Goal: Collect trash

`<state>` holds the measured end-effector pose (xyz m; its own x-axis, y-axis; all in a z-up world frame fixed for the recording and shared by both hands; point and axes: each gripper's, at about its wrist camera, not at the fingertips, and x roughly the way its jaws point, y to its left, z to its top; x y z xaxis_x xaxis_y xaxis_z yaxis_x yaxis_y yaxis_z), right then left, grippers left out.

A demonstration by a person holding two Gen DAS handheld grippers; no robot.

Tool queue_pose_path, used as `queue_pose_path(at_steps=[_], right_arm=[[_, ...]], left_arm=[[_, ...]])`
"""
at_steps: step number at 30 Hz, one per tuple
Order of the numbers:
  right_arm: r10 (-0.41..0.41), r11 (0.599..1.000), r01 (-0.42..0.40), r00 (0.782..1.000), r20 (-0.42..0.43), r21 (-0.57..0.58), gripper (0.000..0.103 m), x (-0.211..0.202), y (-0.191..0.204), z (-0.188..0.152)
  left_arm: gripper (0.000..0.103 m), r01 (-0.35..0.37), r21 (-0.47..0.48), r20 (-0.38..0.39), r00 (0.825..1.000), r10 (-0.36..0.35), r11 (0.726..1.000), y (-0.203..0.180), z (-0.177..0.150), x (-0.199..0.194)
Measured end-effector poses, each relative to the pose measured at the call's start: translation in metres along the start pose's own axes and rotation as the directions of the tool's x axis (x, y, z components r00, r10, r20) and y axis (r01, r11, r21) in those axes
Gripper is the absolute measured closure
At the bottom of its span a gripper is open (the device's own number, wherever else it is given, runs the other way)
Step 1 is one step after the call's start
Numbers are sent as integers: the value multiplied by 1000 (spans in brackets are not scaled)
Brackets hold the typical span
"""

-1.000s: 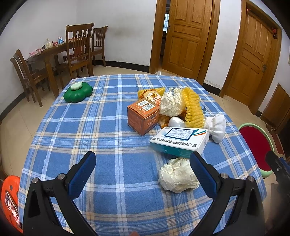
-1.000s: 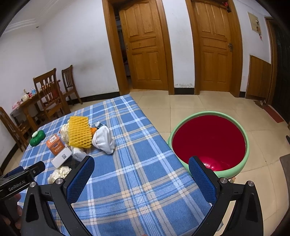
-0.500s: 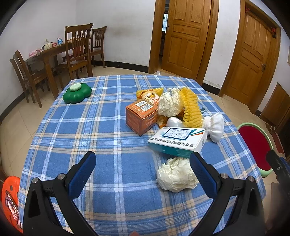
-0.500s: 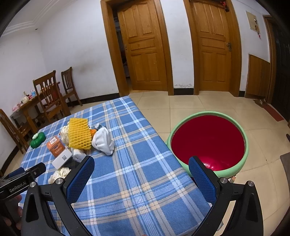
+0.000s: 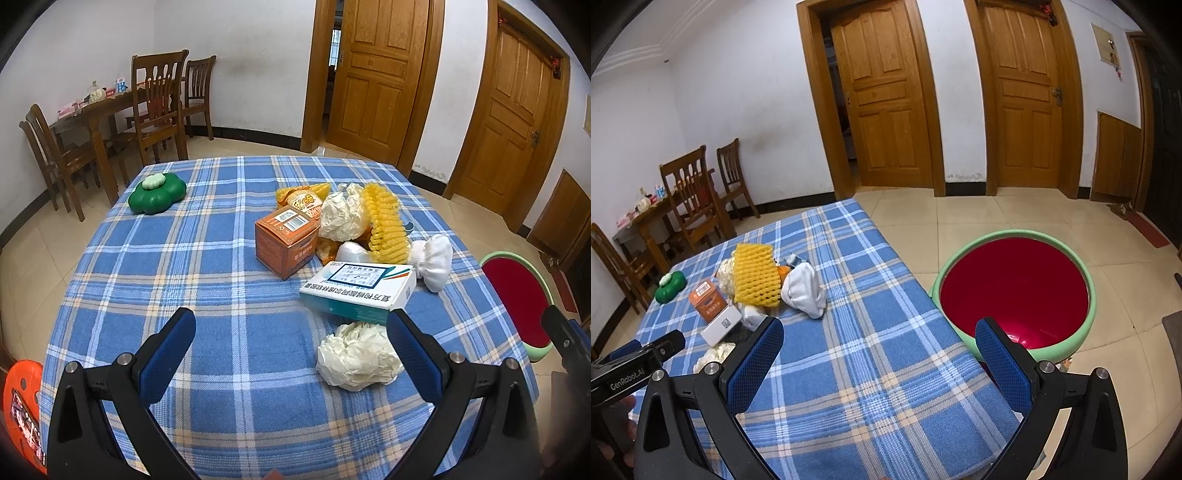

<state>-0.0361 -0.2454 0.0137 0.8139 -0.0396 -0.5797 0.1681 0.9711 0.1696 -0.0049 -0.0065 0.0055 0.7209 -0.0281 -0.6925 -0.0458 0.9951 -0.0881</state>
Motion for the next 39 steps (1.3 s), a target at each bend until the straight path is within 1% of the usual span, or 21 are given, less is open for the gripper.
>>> queue_pose_path(at_steps=[21,27,30,34,39], right_arm=[[5,1000,-4,1000,-16,28,0,0,-4,-1],[-10,1000,10,1000,-18,24,0,1,-4,-2],[-13,1000,13,1000,-21,25,0,1,-6,-3],[-7,1000,7,1000,-17,18,0,1,-6,-3],[-3,1000,3,1000,-19,18,0,2,-7,-5]], left_arm=[[2,6,1,0,1000,-6,1000,1,0,-3],[2,8,-7,-26,1000,-8,1000,3,-4,3],[2,21,-9,-38,999,-21,1000,3,-7,6],[2,36,12,-53,998,-35,999,-2,-11,10],[2,74,28,-90,993,-72,997,-11,-17,17]])
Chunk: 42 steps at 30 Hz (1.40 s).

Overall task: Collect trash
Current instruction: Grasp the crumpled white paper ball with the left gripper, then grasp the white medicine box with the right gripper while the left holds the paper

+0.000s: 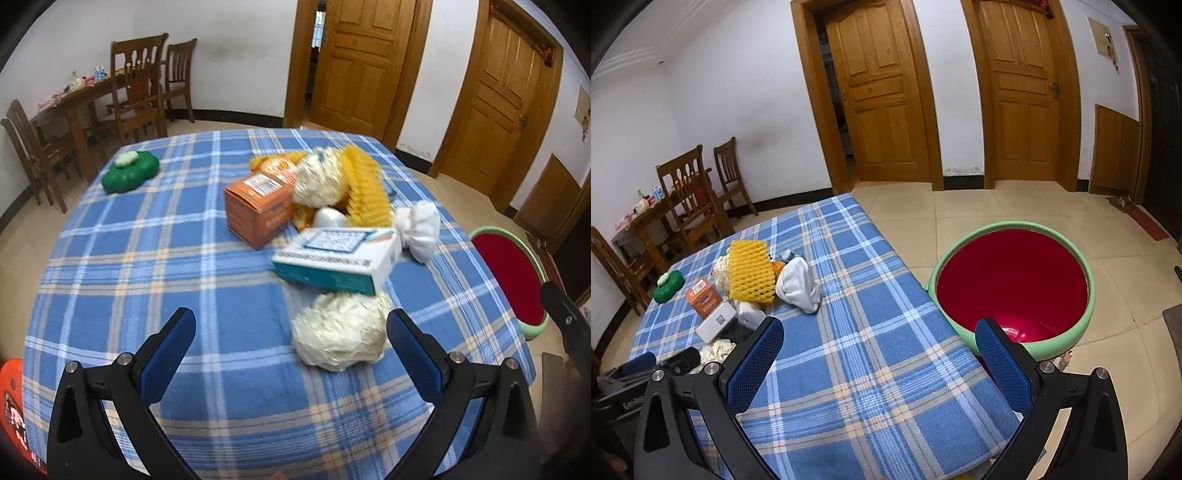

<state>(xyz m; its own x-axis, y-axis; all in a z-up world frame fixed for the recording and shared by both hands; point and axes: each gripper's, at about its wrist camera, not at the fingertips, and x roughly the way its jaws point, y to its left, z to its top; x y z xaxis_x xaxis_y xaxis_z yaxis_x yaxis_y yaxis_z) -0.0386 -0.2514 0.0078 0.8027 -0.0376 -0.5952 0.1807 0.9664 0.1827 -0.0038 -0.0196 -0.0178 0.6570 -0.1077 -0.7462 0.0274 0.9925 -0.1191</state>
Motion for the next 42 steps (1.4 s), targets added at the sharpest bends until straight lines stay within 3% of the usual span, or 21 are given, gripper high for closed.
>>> queue_pose_path(at_steps=[11,16,19,26,42], right_arm=[[0,1000,1,1000,-25,26,0,8,-8,-2],[2,1000,-1,999,-33,24,0,10,-8,-3],[2,1000,-1,1000,-31,21,0,9,-7,-3],[6,1000,-6,1000,-19,13,0,7,-5,-2],[49,998,-50,999,-15,-49,0,7,16,2]], left_arm=[[15,94,23,-64,994,-92,995,-10,-6,20],[47,193,40,-103,977,-188,980,-17,-10,23],[53,223,51,-110,970,-216,974,-22,-12,19],[54,233,50,-107,968,-227,971,-13,-14,3],[54,146,-33,-53,988,-148,989,42,-22,-33]])
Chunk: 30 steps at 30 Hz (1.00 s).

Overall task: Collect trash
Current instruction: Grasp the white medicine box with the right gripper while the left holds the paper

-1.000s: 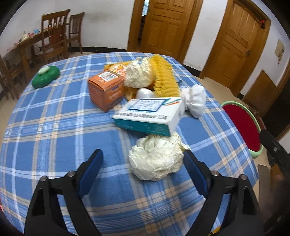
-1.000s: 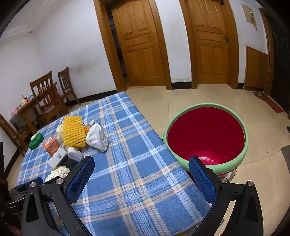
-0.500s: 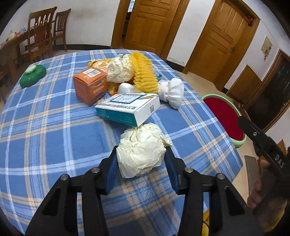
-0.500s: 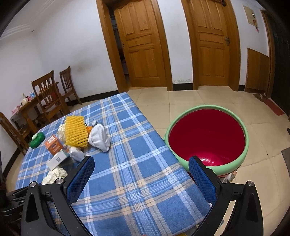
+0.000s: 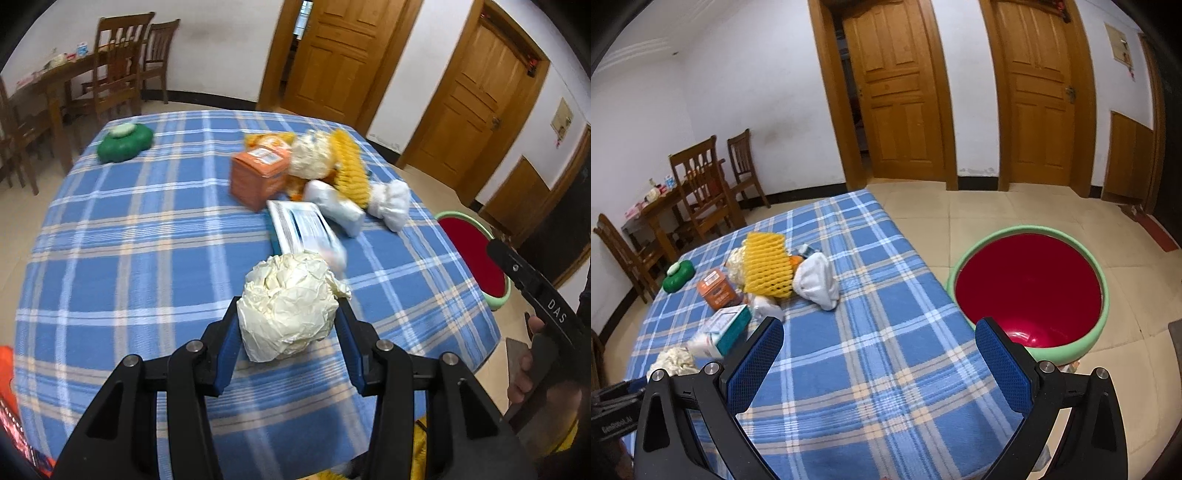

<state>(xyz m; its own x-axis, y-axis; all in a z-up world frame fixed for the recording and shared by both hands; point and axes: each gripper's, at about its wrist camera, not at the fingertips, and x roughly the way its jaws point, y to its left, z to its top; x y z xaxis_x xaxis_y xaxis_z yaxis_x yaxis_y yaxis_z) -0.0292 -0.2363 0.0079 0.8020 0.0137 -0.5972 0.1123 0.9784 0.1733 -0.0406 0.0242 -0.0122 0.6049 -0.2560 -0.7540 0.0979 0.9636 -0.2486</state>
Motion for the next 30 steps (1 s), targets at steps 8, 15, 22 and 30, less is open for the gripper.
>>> queue_pose_path(at_steps=[8,15,22,30], right_arm=[[38,998,-39,999,-27,-45,0,8,20,1],[53,994,-57,998,-44,-98,0,13,46,4],[89,985,-101,992,-91,-140,0,26,78,1],[139,966,-162,982,-127,-199,0,43,113,-4]], left_arm=[[54,-66,-61,32,997,68,996,29,2,-11],[54,-118,-99,55,991,124,988,50,10,-14],[54,-174,-129,61,981,182,976,63,19,-10],[54,-245,-155,57,965,256,957,77,27,6]])
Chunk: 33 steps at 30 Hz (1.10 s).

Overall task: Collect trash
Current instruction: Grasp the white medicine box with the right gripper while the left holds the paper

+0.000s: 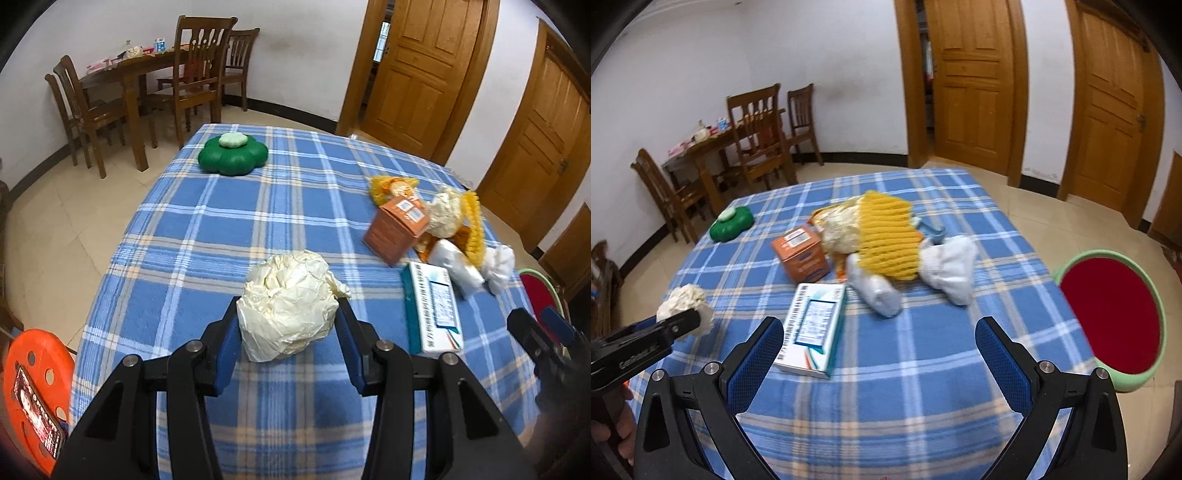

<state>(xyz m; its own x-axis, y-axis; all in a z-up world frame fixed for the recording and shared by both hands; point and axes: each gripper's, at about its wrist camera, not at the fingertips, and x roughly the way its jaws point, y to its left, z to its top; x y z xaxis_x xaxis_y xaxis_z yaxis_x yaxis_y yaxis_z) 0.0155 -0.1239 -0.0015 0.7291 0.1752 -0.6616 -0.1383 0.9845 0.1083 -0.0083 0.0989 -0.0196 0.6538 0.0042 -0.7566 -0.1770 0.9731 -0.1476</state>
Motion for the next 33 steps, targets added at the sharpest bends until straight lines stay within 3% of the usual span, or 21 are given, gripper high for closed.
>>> queue_pose_path(at_steps=[8,26,30,33], right_arm=[[35,999,-38,997,-74,-35,0,29,27,-4],[58,996,-69,979,-195,-51,1,66,43,-13],[37,996,-54,978,-207,-78,10,71,46,-17],[6,993,-27,982,-191,-111,24,71,49,-19]], left_arm=[[54,-26,-11,0,1000,26,1000,10,5,12],[54,-13,-40,-4,1000,13,999,18,9,22],[54,-11,-39,-5,1000,11,999,18,8,22],[54,-9,-39,-8,1000,8,999,15,6,22]])
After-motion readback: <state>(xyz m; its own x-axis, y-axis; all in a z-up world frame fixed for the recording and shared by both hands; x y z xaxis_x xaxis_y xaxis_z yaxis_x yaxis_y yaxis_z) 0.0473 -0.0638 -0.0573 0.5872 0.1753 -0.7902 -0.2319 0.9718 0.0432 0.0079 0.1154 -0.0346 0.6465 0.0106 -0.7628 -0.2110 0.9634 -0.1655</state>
